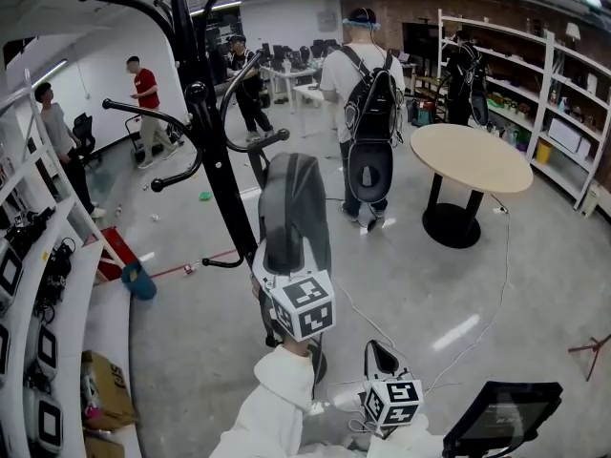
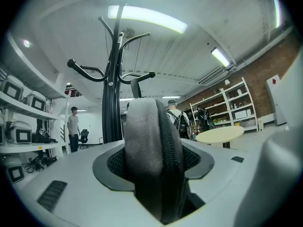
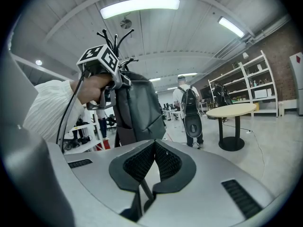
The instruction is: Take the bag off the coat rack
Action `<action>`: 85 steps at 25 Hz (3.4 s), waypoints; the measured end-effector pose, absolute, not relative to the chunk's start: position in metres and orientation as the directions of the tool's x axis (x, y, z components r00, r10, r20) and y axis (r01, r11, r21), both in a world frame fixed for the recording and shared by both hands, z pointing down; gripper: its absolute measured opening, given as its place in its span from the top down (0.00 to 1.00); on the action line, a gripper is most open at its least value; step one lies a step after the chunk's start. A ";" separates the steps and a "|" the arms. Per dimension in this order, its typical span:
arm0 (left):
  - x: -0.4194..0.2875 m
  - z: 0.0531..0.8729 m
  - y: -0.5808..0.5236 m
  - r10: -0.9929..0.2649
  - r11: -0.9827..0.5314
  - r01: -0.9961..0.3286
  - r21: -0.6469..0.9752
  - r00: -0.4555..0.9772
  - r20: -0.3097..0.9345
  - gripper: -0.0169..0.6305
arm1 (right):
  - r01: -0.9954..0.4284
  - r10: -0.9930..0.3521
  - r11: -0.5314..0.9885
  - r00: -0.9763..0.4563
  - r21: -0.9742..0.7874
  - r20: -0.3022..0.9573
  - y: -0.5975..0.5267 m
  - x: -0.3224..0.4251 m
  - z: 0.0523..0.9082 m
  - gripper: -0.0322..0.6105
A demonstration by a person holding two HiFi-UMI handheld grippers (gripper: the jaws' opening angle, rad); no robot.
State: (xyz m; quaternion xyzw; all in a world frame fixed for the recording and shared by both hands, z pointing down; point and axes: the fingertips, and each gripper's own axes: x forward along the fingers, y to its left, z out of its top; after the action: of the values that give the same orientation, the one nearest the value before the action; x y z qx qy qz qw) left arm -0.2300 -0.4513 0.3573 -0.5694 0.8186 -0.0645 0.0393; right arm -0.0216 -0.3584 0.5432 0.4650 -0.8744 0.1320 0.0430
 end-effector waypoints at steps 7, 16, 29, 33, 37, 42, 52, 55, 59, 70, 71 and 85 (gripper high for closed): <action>-0.232 0.358 -0.451 -0.946 0.321 -0.930 -0.177 -0.325 -0.008 0.74 | -0.822 -0.797 0.537 -0.568 -0.191 0.203 -0.364 -0.027 0.546 0.93; -0.233 0.358 -0.447 -0.961 0.277 -0.955 -0.106 -0.275 -0.028 0.77 | -0.820 -0.794 0.540 -0.571 -0.189 0.208 -0.367 -0.033 0.548 0.93; -0.235 0.350 -0.436 -0.960 0.267 -0.963 -0.044 -0.263 -0.094 0.84 | -0.826 -0.803 0.537 -0.562 -0.171 0.198 -0.368 -0.030 0.544 0.93; -0.233 0.336 -0.432 -0.958 0.256 -0.967 -0.007 -0.253 -0.138 0.84 | -0.828 -0.805 0.535 -0.560 -0.167 0.196 -0.369 -0.027 0.542 0.93; -0.229 0.324 -0.431 -0.957 0.238 -0.971 0.012 -0.237 -0.170 0.84 | -0.833 -0.811 0.529 -0.553 -0.164 0.192 -0.371 -0.023 0.539 0.93; -0.224 0.310 -0.430 -0.953 0.228 -0.974 0.007 -0.224 -0.202 0.85 | -0.839 -0.819 0.518 -0.543 -0.168 0.185 -0.373 -0.018 0.540 0.93; -0.210 0.281 -0.433 -0.952 0.197 -0.980 -0.024 -0.185 -0.245 0.84 | -0.848 -0.834 0.500 -0.526 -0.176 0.169 -0.377 -0.007 0.536 0.93; -0.204 0.279 -0.433 -0.953 0.188 -0.981 -0.037 -0.174 -0.247 0.84 | -0.850 -0.837 0.495 -0.522 -0.180 0.165 -0.378 -0.005 0.536 0.93; -0.195 0.276 -0.435 -0.957 0.171 -0.983 -0.063 -0.151 -0.246 0.84 | -0.853 -0.841 0.489 -0.516 -0.182 0.160 -0.377 -0.001 0.534 0.93; -0.182 0.289 -0.426 -0.969 0.118 -0.990 -0.074 -0.099 -0.227 0.84 | -0.872 -0.859 0.455 -0.483 -0.178 0.169 -0.363 0.010 0.537 0.93; -0.180 0.291 -0.425 -0.970 0.113 -0.991 -0.073 -0.094 -0.224 0.84 | -0.872 -0.858 0.456 -0.484 -0.177 0.171 -0.362 0.012 0.537 0.93; -0.169 0.329 -0.384 -0.983 0.093 -0.994 -0.065 -0.081 -0.166 0.84 | -0.846 -0.829 0.508 -0.531 -0.159 0.177 -0.340 0.002 0.533 0.93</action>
State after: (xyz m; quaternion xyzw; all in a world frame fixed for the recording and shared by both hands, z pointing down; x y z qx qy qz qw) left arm -0.1694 -0.3843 0.3288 -0.6727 0.7345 0.0322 0.0834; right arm 0.0025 -0.3401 0.5332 0.4828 -0.8675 0.1133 0.0390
